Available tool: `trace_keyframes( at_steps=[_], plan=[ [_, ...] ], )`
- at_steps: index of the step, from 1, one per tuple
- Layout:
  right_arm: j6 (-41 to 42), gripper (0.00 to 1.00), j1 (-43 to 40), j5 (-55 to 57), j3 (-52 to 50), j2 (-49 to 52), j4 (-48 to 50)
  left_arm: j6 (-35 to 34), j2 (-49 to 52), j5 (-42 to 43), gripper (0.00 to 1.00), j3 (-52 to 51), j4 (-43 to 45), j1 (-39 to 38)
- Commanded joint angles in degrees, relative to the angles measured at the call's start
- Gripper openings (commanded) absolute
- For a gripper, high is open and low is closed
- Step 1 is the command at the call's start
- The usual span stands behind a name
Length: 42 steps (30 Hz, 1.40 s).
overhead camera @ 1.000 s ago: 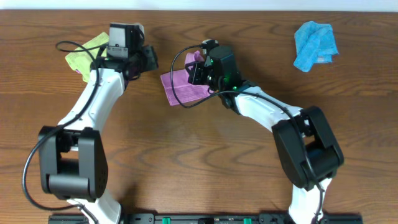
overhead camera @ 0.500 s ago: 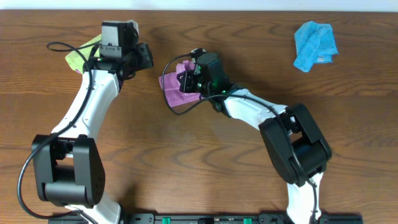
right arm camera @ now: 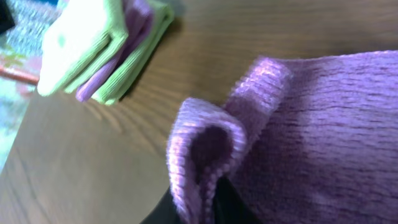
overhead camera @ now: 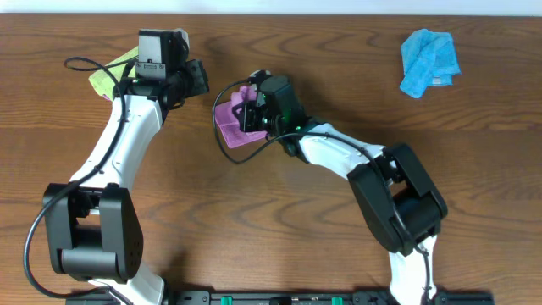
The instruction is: Fold the cloth
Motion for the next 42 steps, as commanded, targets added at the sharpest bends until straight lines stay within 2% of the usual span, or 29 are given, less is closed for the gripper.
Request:
trace_keyframes(
  at_steps=[1, 10, 17, 23, 24, 25, 26, 28, 29, 31, 32, 35, 38, 42],
  plan=[
    [-1.42, 0.16, 1.81, -1.99, 1.07, 1.16, -0.26, 0.68, -1.11, -0.22, 0.05, 1.62, -0.17, 0.46],
    [-1.79, 0.29, 3.85, -4.33, 1.07, 1.16, -0.59, 0.66, -1.42, -0.2, 0.06, 1.62, -0.13, 2.16],
    [-2.91, 0.47, 4.26, -6.34, 1.07, 1.16, -0.24, 0.63, -2.4, -0.17, 0.06, 1.62, -0.15, 4.57],
    [-3.72, 0.47, 3.61, -6.8, 1.09, 0.42, 0.17, 0.66, -2.91, 0.26, 0.06, 1.62, -0.52, 5.66],
    [-3.69, 0.49, 3.26, -6.67, 1.09, 0.04, 0.17, 0.66, -3.19, 0.26, 0.08, 1.62, -0.76, 5.77],
    [-3.74, 0.54, 2.73, -6.62, 1.09, -0.48, 0.15, 0.66, -3.5, 0.26, 0.11, 1.62, -1.01, 5.88],
    [-3.78, 0.59, 2.14, -6.62, 1.09, -1.18, 0.15, 0.68, -3.91, 0.26, 0.19, 1.62, -1.36, 6.05],
    [-3.93, 0.66, 0.79, -6.64, 1.09, -2.51, 0.04, 0.66, -4.92, 0.26, 0.38, 1.62, -2.6, 6.4],
    [-3.93, 0.69, 0.07, -6.64, 1.09, -3.28, -0.13, 0.66, -5.53, 0.26, 0.52, 1.62, -3.3, 6.67],
    [-3.93, 0.86, -2.08, -6.64, 1.09, -5.55, -0.57, 0.66, -7.13, 0.48, 0.68, 1.62, -5.64, 7.28],
    [-4.22, 0.99, -3.04, -6.69, 1.09, -6.54, -0.92, 0.66, -7.91, 1.16, 0.77, 1.62, -6.75, 7.61],
    [-5.42, 0.99, -5.79, -6.67, 1.09, -10.14, -3.89, 0.66, -9.86, 4.26, 0.96, 1.62, -10.03, 8.37],
    [-6.82, 0.99, -8.59, -6.82, 1.07, -14.32, -9.6, 0.63, -11.21, 8.33, 0.95, 1.62, -13.27, 9.07],
    [-16.13, 0.99, -12.41, -6.73, 1.07, -22.21, -23.69, 0.61, -11.47, 14.43, 0.95, 1.6, -17.9, 9.75]
  ],
)
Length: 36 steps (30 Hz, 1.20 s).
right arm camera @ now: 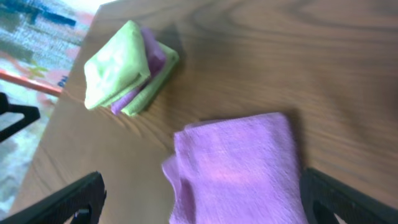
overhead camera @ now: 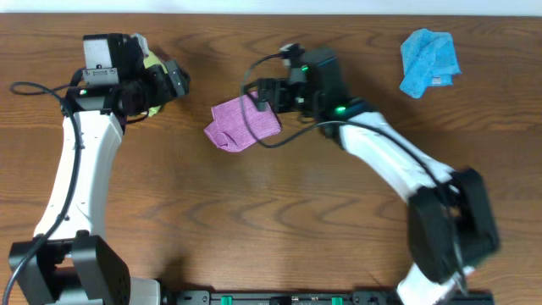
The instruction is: Fold the cloth
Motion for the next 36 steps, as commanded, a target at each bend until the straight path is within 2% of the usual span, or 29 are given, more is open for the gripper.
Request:
trace_keyframes(
  at_steps=[1, 6, 8, 15, 23, 30, 36],
  plan=[
    [-9.44, 0.99, -2.82, -0.11, 0.68, -6.99, -8.17, 0.59, -0.63, 6.58, 0.95, 1.25, -3.13, 0.68],
    [-19.12, 0.99, -8.2, 4.39, -0.79, -17.62, -29.4, 0.61, -0.63, 7.41, 0.95, -0.92, -8.44, 0.68],
    [-20.41, 0.99, -10.54, 4.33, -4.63, -22.8, -32.22, 0.0, -0.63, 8.9, 0.95, -3.17, -7.65, 0.68],
    [-19.91, 0.99, -17.9, 3.85, -25.92, -45.51, -30.12, -5.27, -0.63, 15.08, 0.95, -15.06, 1.99, 0.66],
    [-15.23, 0.99, -21.07, 3.87, -41.9, -65.64, -30.38, -16.33, -0.61, 20.33, 0.95, -31.32, 23.06, 0.5],
    [-7.39, 0.99, -21.05, 3.87, -43.98, -68.7, -31.36, -26.36, -0.61, 20.55, 0.95, -42.73, 39.52, 0.5],
    [-7.43, 0.99, -21.05, 3.85, -43.98, -68.7, -31.69, -28.46, -0.59, 19.63, 0.95, -45.48, 44.06, -0.63]
  ],
)
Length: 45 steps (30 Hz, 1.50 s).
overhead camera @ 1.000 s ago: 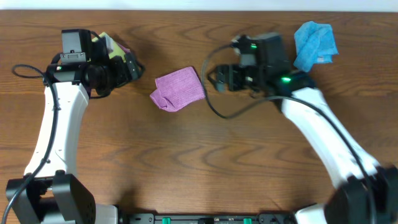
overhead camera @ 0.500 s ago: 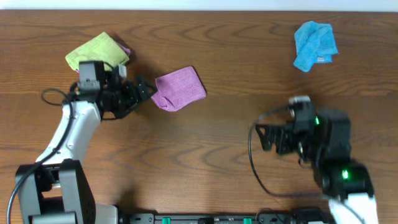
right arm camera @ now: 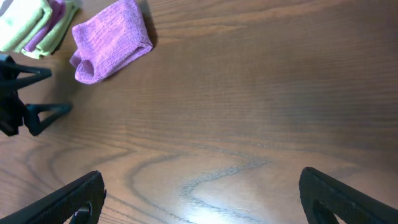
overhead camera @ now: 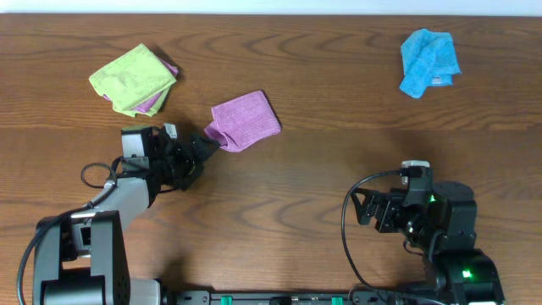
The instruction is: Fold the cloth
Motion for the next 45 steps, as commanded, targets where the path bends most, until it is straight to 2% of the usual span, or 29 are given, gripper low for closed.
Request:
trace_keyframes(
  at_steps=[1, 10, 29, 32, 36, 41, 45],
  plan=[
    [1.84, 0.99, -0.39, -0.02, -0.17, -0.28, -0.39, -2.84, -0.37, -0.68, 0.95, -0.57, 1.05, -1.11],
    [1.84, 0.99, -0.39, 0.0, -0.2, -0.28, -0.37, -8.22, 1.18, -7.93, 0.95, -0.59, 5.86, -7.23],
    [1.84, 0.99, -0.39, 0.0, -0.2, -0.28, -0.37, -18.29, 15.21, -12.74, 0.95, -0.57, 23.28, -12.74],
    [1.84, 0.99, -0.39, 0.0, -0.2, -0.28, -0.37, -18.27, 18.12, -13.94, 0.99, -0.57, 26.01, -13.6],
    [1.84, 0.99, -0.39, 0.0, -0.2, -0.28, -0.37, -18.21, 22.08, -14.84, 0.81, -0.52, 29.18, -14.27],
    [1.84, 0.99, -0.39, 0.0, -0.2, -0.28, -0.37, -17.51, 27.67, -14.8, 0.79, -0.17, 33.55, -14.93],
    [1.84, 0.99, -0.39, 0.0, -0.2, -0.28, -0.37, -16.41, 32.41, -14.51, 0.81, 1.53, 35.78, -16.09]
  ],
)
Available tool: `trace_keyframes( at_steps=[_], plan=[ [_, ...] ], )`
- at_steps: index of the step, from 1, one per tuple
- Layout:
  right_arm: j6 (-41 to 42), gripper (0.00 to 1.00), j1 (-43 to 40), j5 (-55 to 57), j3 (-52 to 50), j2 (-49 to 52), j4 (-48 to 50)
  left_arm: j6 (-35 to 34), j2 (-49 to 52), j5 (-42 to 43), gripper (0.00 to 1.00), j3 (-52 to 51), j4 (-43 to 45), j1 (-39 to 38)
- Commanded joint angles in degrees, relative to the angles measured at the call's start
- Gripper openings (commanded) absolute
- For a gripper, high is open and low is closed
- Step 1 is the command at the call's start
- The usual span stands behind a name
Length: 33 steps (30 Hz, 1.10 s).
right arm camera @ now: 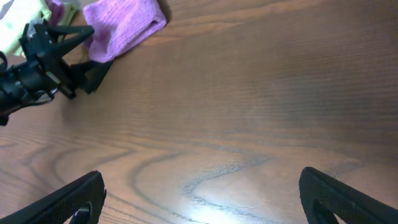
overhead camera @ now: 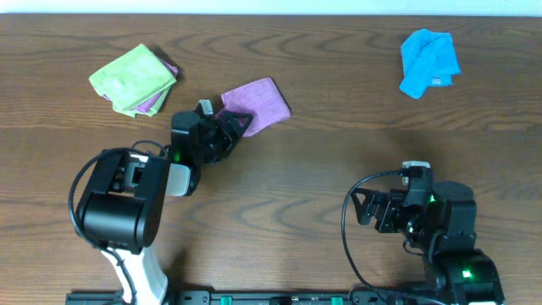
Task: Fold the cloth
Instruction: 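Grasp the folded purple cloth with the left gripper and lift it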
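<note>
The purple cloth (overhead camera: pixel 258 100) lies folded in a small rectangle at mid-table, also in the right wrist view as the purple cloth (right arm camera: pixel 127 23). My left gripper (overhead camera: pixel 236 121) is at its near-left end, fingers spread in a V. The rolled edge of the cloth sits between them, as the left gripper (right arm camera: pixel 94 50) shows from the side. My right gripper (right arm camera: pixel 202 199) is drawn back near the front edge and open, with only bare wood between its fingers (right arm camera: pixel 71 199). In the overhead view the right gripper (overhead camera: pixel 364 212) stands far from the cloth.
A folded stack of green and purple cloths (overhead camera: pixel 132 79) lies at the back left. A crumpled blue cloth (overhead camera: pixel 429 61) lies at the back right. The left arm's base (overhead camera: pixel 123 207) stands at the front left, the right arm's body (overhead camera: pixel 440 229) at the front right.
My left gripper has moved right and away from me, up to the purple cloth's near-left end. The cloth has shifted slightly to the right and back. The right arm has not moved.
First my right gripper held the purple cloth's folded edge while the left was by the green stack. Then the right gripper was open behind the flat, folded cloth. Later both arms were drawn back toward the front. Now the left gripper's open fingers straddle the cloth's end.
</note>
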Motion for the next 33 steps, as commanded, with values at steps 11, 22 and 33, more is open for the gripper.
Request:
trace_keyframes(
  at_steps=[11, 22, 33],
  plan=[
    [0.98, 0.99, -0.39, 0.0, -0.2, -0.28, -0.07, 7.21, 14.73, -5.79, 0.06, 5.49, -8.33, -3.3],
    [0.98, 0.99, -0.39, 0.0, -0.2, -0.28, -0.07, 10.21, 14.56, 7.17, 0.06, 19.06, -9.14, -1.31],
    [0.98, 0.99, -0.39, 0.0, -0.2, -0.28, -0.07, 20.72, 6.21, 4.96, 0.06, 36.5, -37.94, 0.02]
  ],
)
